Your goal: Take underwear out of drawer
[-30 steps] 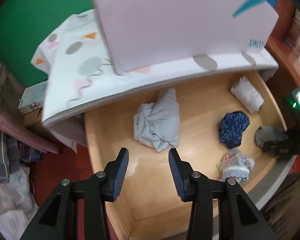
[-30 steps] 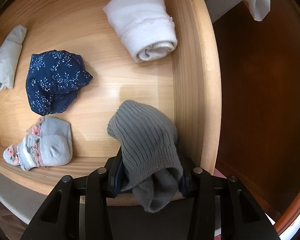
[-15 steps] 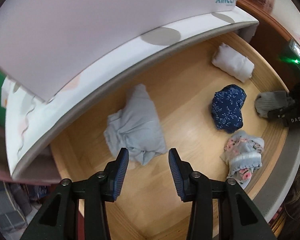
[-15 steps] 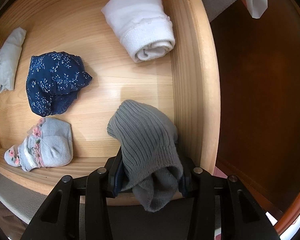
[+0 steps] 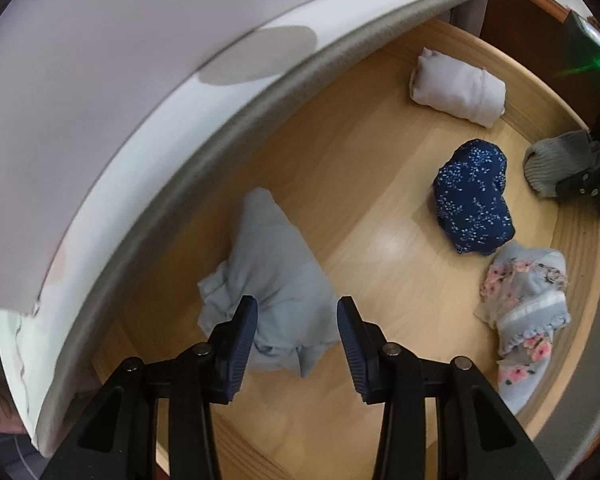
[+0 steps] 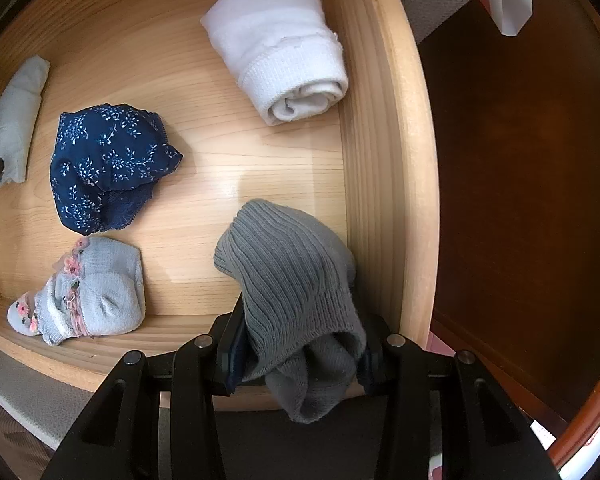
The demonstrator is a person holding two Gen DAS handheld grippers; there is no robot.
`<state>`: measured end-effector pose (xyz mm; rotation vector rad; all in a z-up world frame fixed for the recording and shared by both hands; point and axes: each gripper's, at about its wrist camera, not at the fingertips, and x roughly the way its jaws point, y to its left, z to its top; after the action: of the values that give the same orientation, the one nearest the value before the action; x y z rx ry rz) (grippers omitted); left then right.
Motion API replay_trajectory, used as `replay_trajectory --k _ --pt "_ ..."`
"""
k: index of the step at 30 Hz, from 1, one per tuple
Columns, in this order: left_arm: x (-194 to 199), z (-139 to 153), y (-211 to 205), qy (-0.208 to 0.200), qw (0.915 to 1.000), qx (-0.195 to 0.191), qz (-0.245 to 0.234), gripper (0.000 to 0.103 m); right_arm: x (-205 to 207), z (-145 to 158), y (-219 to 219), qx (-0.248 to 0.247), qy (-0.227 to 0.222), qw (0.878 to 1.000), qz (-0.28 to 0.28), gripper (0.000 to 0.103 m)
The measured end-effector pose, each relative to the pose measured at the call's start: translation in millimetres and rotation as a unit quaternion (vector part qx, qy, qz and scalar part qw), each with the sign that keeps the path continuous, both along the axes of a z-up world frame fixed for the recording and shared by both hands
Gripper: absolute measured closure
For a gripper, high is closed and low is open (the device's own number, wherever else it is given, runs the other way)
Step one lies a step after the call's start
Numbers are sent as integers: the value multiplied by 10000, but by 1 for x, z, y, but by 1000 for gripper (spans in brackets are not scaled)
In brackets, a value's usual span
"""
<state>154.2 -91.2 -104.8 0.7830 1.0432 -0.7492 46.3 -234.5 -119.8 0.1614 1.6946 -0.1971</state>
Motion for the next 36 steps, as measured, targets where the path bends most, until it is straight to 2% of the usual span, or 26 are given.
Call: replay_trajectory --k 5,12,16,24,36 --pt "8 -14 -13 -126 9997 195 -74 61 1 -1 2 -6 7 10000 -12 63" --pt "33 -18 -14 129 9996 -23 249 61 3 -3 3 -12 18 10000 -19 62" --pt "39 -23 -19 102 9996 75 246 66 3 -3 4 -8 19 10000 -9 62" --pt "34 -24 -29 139 9990 253 343 71 3 -4 5 -14 27 10000 13 61" --pt "15 -24 -15 460 9942 713 660 72 3 -7 6 24 16 10000 41 61"
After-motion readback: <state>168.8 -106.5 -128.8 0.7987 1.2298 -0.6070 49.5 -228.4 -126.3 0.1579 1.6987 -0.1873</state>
